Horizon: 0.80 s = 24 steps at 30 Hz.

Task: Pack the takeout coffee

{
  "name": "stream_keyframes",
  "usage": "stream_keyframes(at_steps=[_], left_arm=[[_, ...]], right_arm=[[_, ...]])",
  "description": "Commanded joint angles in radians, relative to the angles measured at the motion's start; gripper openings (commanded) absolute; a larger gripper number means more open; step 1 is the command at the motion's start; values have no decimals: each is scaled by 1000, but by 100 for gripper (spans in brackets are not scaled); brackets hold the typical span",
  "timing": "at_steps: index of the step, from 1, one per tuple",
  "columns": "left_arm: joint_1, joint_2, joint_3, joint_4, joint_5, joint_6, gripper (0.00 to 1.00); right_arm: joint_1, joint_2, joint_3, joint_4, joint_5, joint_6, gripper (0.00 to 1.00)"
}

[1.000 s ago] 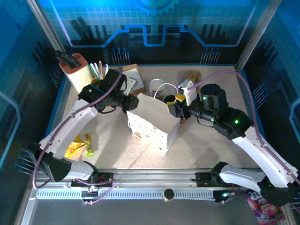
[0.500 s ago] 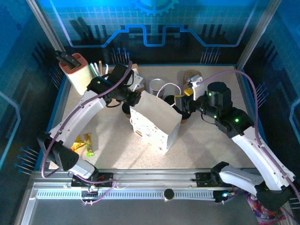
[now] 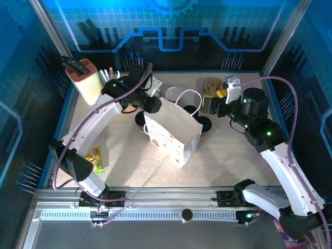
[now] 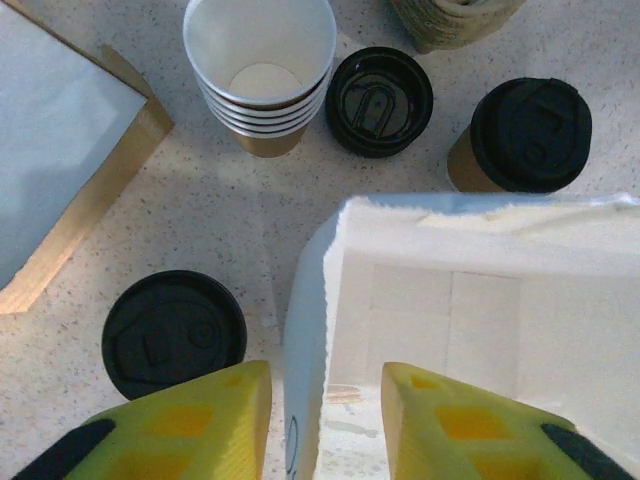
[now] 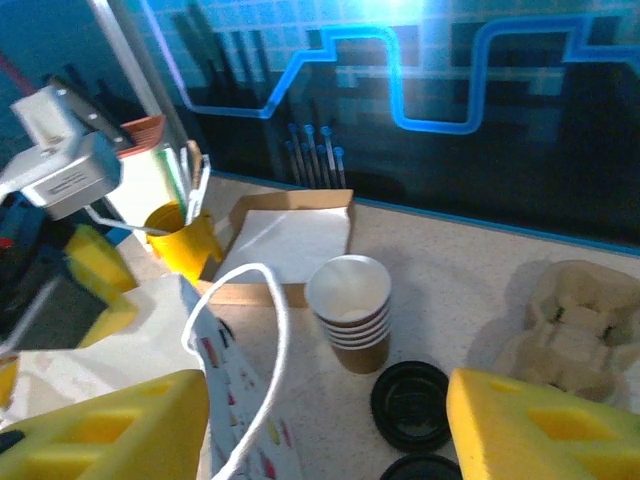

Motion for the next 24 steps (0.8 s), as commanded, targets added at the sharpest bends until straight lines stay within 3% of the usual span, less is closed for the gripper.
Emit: stream_keyframes(at_steps=[1,5,13,18,24], left_arm=[[-6,-43,23,-3,8,-21,47],[-6,-100,8,34,2,-60,62],[-3,-254,-80,149,-25,-138,78],[21,-323,-170,205,-85,-132,83],[43,-389,-299,312,-79,-140,87]], right_arm=[[-59,21,32,-21,99,39,68],[-123,112,49,-57,171,45,73],[-187,429,124,-94,303,-18,78],[-248,597,156,-79,263,-39,83],[-303,805,280,-144,184,-56,90]])
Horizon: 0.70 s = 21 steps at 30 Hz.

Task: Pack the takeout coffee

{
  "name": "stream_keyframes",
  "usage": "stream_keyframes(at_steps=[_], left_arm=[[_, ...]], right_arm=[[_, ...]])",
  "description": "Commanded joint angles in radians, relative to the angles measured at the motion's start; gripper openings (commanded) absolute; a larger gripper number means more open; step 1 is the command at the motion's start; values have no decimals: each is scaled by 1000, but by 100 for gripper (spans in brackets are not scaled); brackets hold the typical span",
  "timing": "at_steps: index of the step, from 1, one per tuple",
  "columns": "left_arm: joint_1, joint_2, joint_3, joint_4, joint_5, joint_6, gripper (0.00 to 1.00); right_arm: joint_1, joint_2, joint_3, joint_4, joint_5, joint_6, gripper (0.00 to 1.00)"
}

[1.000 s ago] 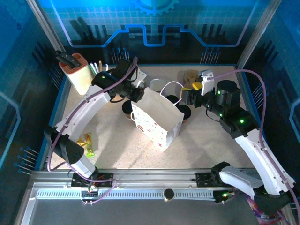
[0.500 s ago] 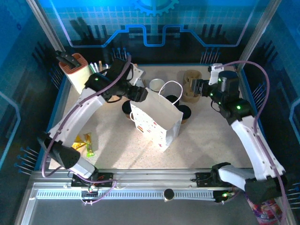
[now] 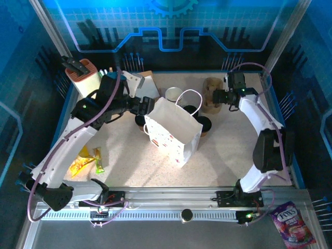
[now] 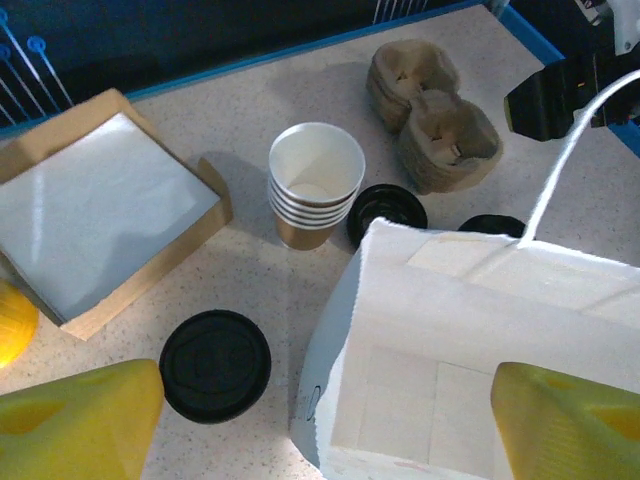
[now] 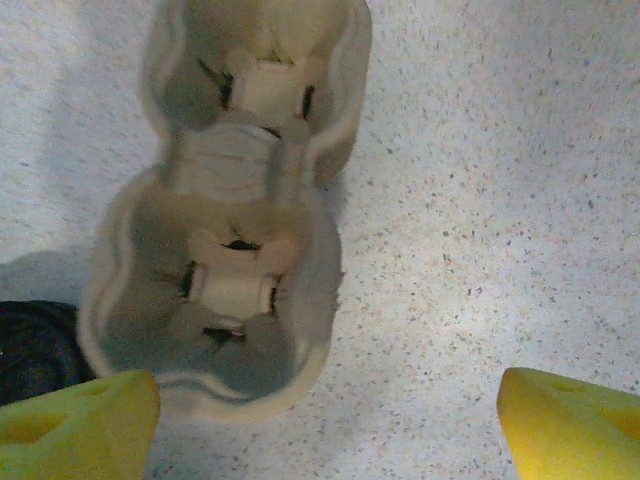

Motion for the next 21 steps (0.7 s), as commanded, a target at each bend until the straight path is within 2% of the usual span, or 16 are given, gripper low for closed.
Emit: stream_keyframes(at_steps=[1,8,21], left_arm=[[12,-42,-52,83,-16,-12,87],[40,-60,-114,126,8,-13,88],[76,-61,-138,153,65,-28,89]], right_arm=[[-21,95,96,-57,-48,-27,90],[-23,216,179,-128,-57,-62,90],[-65,333,280,-227,-77,-105,89]])
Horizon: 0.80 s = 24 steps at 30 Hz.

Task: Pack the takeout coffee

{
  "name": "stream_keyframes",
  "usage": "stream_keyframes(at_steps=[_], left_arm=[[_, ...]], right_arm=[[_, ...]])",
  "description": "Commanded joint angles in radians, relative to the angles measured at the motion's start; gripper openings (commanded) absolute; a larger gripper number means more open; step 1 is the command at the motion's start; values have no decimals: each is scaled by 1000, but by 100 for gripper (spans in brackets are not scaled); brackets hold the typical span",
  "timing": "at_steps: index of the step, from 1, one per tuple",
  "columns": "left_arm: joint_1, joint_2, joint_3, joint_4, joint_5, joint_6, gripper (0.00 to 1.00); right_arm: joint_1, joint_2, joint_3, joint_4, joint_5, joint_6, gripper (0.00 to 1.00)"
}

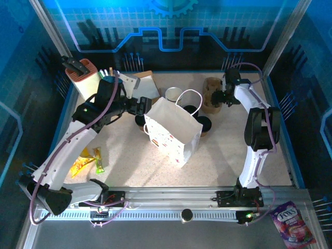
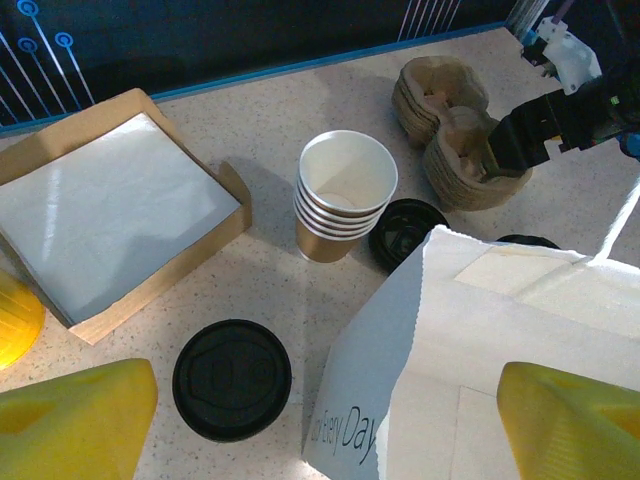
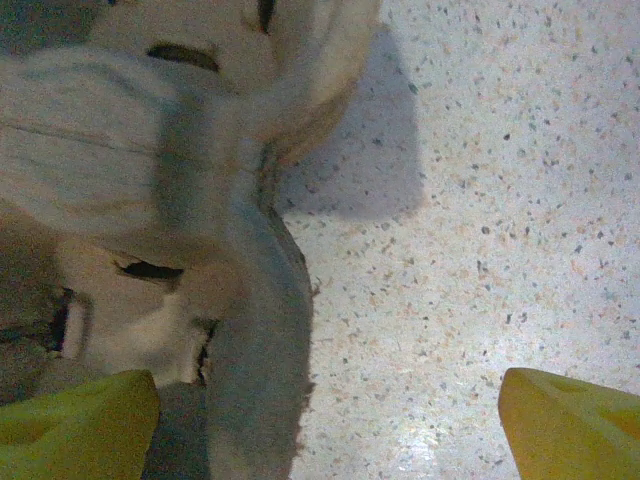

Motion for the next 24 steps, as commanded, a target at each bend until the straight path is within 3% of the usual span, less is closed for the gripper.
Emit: stream_keyframes(at_steps=[1,18,24], left_arm=[[13,-22,-19,27,40,-23,89],[29,-6,-27,31,82,-25,89],[34,-2,-28,30,90,-25,89]], right_arm=[[-23,29,44,-66,-23,-29,89],[-79,-46,16,-138,51,-81,86],[-89,-62,34,-127,-51,-72,86]])
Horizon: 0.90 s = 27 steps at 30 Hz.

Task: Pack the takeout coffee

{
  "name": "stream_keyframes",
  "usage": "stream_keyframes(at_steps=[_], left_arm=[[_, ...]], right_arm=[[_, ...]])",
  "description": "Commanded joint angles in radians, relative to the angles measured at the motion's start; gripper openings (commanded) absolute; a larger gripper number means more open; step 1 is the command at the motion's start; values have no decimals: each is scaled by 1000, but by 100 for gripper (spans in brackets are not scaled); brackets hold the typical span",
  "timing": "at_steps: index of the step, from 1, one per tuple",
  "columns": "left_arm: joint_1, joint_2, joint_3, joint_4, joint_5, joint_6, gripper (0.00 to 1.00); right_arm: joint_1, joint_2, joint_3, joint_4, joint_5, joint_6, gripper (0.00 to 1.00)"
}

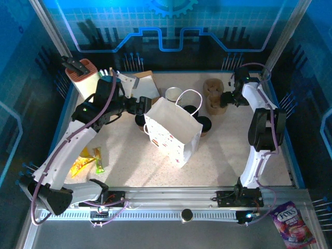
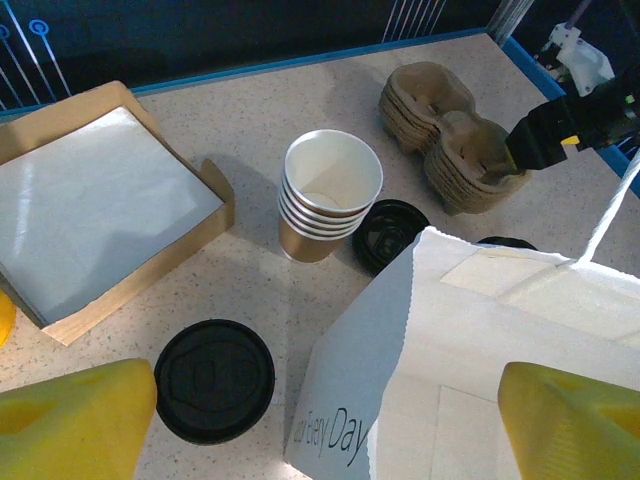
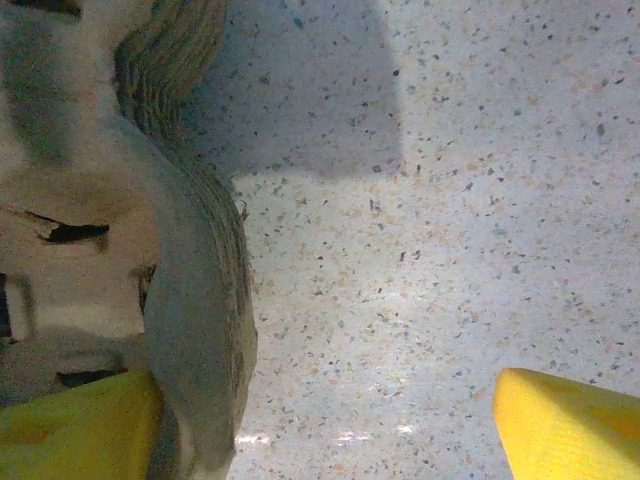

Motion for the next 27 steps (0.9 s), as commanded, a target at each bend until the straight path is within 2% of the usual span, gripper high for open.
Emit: stream_keyframes(at_steps=[1,8,17,27], left_arm=[[9,-2,-17,17,26,-5,89],[13,6,-19,18,28,-4,89],[16,12,-22,20,41,-6,89],[16,15,-28,31,59,-15,89]], right_arm=[[-9,-33,17,-23,-73,-7,86],[20,-60,50,-8,-193,-2,84],[92,6,187,-85,-137,36,70],[136,146,370,-169,-72,88,56]])
